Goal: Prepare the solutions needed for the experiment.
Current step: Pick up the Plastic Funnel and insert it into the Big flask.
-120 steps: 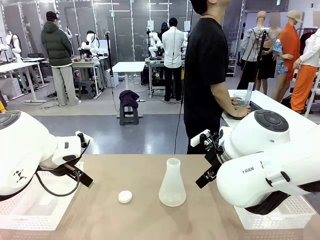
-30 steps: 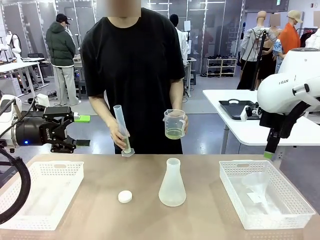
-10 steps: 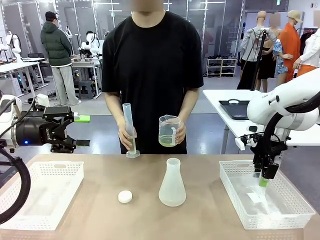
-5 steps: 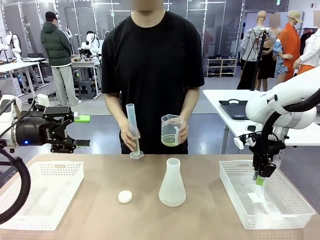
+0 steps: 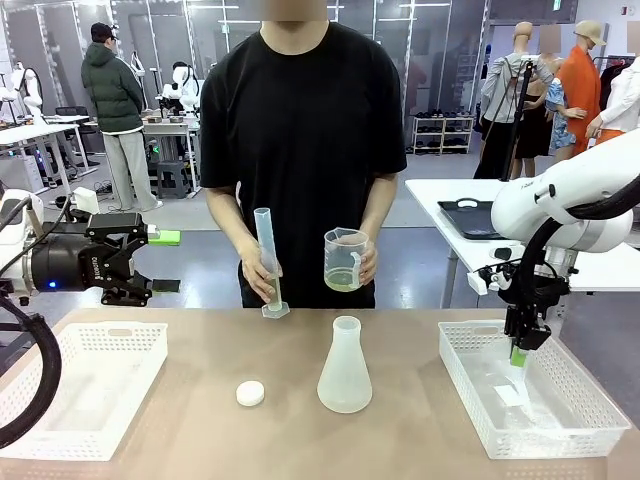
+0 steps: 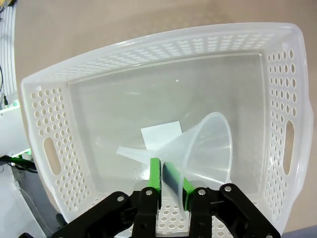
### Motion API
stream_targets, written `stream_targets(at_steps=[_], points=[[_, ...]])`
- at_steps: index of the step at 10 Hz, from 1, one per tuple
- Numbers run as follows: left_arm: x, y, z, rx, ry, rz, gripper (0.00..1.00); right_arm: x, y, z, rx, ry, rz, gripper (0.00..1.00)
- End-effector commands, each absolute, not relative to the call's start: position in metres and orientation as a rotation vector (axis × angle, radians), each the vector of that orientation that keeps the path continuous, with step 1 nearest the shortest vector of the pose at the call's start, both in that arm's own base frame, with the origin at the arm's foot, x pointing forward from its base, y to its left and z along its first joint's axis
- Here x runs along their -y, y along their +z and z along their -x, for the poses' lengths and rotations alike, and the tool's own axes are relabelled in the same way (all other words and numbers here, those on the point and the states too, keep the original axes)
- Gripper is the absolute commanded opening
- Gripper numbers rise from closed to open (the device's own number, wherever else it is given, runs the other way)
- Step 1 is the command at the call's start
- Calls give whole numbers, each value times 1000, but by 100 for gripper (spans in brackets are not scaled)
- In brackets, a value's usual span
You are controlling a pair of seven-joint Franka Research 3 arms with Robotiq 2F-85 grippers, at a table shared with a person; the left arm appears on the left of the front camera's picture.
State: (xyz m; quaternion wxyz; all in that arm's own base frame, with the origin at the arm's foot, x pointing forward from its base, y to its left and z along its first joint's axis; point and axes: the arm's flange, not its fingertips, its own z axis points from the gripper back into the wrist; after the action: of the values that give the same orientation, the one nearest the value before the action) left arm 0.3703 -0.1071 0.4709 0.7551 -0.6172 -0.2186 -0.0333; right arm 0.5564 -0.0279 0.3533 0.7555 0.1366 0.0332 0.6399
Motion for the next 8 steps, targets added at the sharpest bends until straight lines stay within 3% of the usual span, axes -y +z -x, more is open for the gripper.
stream_targets(at_steps=[1,8], points=[[104,473,-368,467,-77,1347,100,19,359,-550,-78,1312,-215,0],[104,473,-368,467,-77,1347,100,-32,481,-482,226,1121,207,0]])
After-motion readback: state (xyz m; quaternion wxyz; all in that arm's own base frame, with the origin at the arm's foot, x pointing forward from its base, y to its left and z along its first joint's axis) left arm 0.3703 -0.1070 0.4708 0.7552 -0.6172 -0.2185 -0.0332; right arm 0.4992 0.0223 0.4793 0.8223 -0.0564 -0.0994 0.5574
